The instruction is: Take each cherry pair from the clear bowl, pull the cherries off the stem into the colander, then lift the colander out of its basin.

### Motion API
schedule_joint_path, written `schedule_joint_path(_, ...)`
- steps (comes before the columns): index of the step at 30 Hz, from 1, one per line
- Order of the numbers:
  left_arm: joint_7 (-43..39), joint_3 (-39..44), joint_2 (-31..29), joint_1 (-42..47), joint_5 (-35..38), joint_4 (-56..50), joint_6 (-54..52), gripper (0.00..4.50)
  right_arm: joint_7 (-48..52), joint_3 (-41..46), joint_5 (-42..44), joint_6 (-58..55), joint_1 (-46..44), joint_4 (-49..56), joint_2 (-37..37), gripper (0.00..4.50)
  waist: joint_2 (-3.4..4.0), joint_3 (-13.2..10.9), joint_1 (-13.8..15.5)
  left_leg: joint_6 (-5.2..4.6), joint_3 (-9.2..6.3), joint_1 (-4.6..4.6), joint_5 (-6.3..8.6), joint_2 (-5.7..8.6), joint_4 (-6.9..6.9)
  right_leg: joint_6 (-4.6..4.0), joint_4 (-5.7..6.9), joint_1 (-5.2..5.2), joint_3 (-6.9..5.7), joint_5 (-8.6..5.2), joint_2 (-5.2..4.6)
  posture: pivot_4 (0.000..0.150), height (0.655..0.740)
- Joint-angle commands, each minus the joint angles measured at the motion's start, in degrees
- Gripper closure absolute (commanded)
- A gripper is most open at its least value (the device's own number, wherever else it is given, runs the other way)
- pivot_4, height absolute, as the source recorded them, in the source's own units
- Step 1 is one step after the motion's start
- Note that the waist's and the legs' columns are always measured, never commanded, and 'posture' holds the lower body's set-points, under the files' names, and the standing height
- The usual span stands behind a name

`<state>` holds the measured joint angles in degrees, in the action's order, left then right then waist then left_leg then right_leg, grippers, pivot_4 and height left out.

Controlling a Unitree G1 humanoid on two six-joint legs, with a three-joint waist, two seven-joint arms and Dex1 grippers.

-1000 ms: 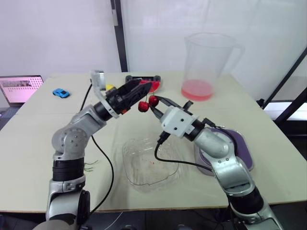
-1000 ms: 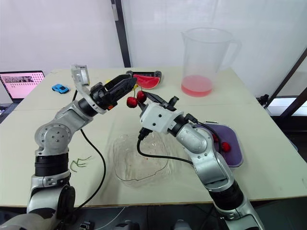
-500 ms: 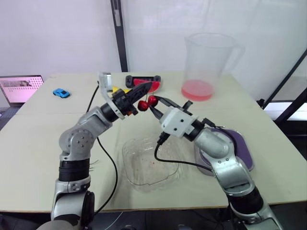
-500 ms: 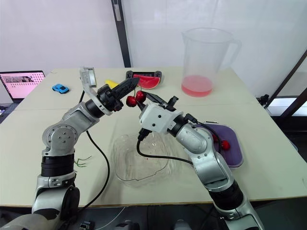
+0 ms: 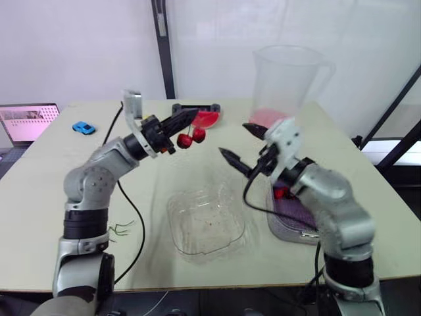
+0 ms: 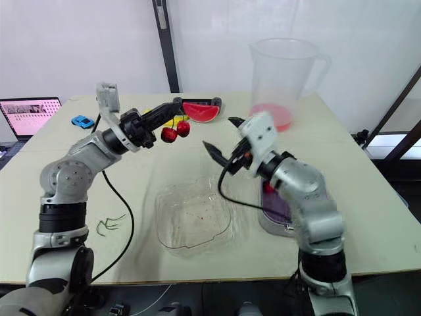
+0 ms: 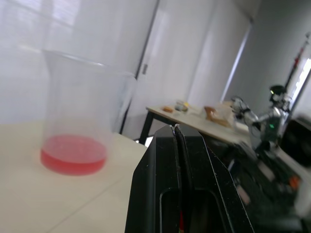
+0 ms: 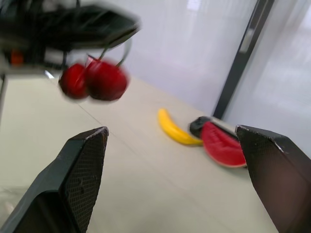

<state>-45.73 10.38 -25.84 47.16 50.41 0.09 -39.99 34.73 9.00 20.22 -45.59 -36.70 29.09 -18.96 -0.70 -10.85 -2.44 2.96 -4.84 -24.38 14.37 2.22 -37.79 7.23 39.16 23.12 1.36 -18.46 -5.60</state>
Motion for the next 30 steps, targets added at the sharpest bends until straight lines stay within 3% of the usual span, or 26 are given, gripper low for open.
schedule_joint_path(1,-5.7,-1.8,-2.3,0.8,1.1,-2.3,-2.3,4.50,3.1,7.9,15.4,-8.5,-3.8,0.2,-1.5,0.01,0.00,0.0,0.0,0.00,0.00,0.00,0.00,0.00,0.00,0.00,0.00,0.00,0.00,0.00,0.00,0.150,0.7400)
schedule_joint_path(6,-8.2,-3.1,-2.9,0.8,1.6,-4.0,-4.6,4.50,8.8,9.5,31.5,-20.9,-5.3,-1.4,-9.4,0.01,0.00,0.0,0.0,-0.22,0.01,-0.01,0.12,0.00,-0.02,0.00,-0.03,-0.04,0.00,0.00,-0.02,0.150,0.7400)
schedule_joint_path(23,-5.8,-2.8,-0.5,-1.4,4.8,-10.2,-8.8,4.50,3.2,-1.8,34.5,-17.0,-6.2,-6.6,-5.5,0.01,0.00,0.0,0.0,-0.14,0.01,-0.01,0.07,-0.02,-0.06,0.00,-0.01,-0.02,0.01,0.00,-0.01,0.150,0.7400)
schedule_joint_path(26,-5.6,-2.7,-0.1,-1.6,5.2,-10.4,-8.6,4.50,2.7,-2.9,34.1,-16.6,-6.5,-7.3,-5.4,0.95,0.00,0.0,0.0,-0.13,0.00,-0.01,0.07,-0.02,-0.05,0.00,-0.01,-0.01,0.01,0.00,-0.01,0.150,0.7400)
schedule_joint_path(29,-5.6,-2.9,-0.1,-2.0,5.7,-11.0,-8.9,4.50,2.1,-3.1,34.6,-16.7,-6.3,-7.3,-5.6,2.41,0.00,0.0,0.0,-0.13,0.01,-0.01,0.07,-0.02,-0.06,0.00,-0.01,-0.01,0.01,0.00,-0.01,0.150,0.7400)
schedule_joint_path(30,-5.6,-2.9,-0.1,-2.1,5.7,-11.0,-8.9,4.50,2.0,-3.0,34.8,-16.8,-6.2,-7.2,-5.8,2.41,0.00,0.0,0.0,-0.13,0.01,-0.01,0.07,-0.02,-0.06,0.00,-0.01,-0.01,0.01,0.00,-0.01,0.150,0.7400)
